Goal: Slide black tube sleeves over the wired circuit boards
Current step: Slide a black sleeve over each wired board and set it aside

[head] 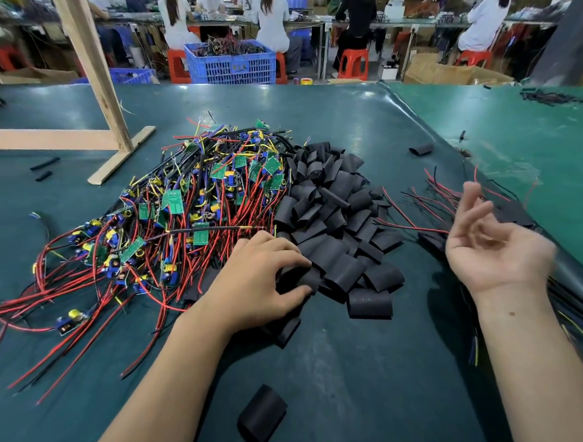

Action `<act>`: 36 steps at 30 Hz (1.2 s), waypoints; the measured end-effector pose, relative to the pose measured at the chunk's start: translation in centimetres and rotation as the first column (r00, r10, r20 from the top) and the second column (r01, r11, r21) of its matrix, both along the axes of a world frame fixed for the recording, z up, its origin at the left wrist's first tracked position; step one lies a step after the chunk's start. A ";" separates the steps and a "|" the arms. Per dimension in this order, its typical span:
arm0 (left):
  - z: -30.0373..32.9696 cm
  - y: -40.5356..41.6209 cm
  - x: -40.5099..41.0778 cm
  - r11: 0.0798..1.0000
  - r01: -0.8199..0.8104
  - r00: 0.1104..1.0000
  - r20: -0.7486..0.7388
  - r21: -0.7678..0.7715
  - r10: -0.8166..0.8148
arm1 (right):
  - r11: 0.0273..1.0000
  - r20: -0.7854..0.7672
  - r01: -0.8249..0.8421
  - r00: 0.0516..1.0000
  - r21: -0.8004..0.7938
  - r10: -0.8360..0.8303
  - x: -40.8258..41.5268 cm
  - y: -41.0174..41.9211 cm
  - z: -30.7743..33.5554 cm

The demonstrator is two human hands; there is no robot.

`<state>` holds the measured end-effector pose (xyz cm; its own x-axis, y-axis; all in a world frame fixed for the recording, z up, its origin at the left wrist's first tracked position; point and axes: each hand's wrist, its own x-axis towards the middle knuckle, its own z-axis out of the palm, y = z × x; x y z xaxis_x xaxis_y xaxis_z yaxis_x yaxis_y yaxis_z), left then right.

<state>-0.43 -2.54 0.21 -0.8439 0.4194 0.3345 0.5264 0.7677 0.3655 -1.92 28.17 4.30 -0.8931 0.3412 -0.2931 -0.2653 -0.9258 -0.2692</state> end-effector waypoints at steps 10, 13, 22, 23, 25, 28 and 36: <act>0.3 0.0 -0.2 0.990 -0.106 0.987 -0.115 0.097 0.116 | 0.697 0.436 -0.389 0.892 0.602 0.121 -0.6 -5.4 -1.8; 0.3 0.1 -0.1 0.992 -0.089 0.993 -0.074 0.087 0.095 | 0.571 0.489 -0.430 0.871 0.700 0.056 -0.6 -5.2 -1.5; 0.6 0.0 0.2 0.988 -0.094 0.994 -0.047 0.124 0.101 | 0.483 0.622 -0.592 0.774 0.645 0.119 -1.1 -2.5 -1.8; 0.7 0.0 0.2 0.987 -0.095 0.994 -0.045 0.127 0.101 | 0.485 0.617 -0.577 0.781 0.657 0.094 -1.2 -2.5 -1.8; 0.8 0.0 0.2 0.987 -0.099 0.993 -0.056 0.130 0.106 | 0.478 0.599 -0.545 0.799 0.688 0.049 -1.2 -2.8 -2.0; 0.8 0.0 0.3 0.986 -0.112 0.991 -0.057 0.126 0.119 | 0.463 0.594 -0.566 0.798 0.682 0.100 -0.9 -3.7 -1.9; 0.8 0.0 0.2 0.978 -0.148 0.984 -0.081 0.150 0.161 | 0.724 0.424 -0.606 0.780 0.330 0.459 -0.7 -5.2 -1.3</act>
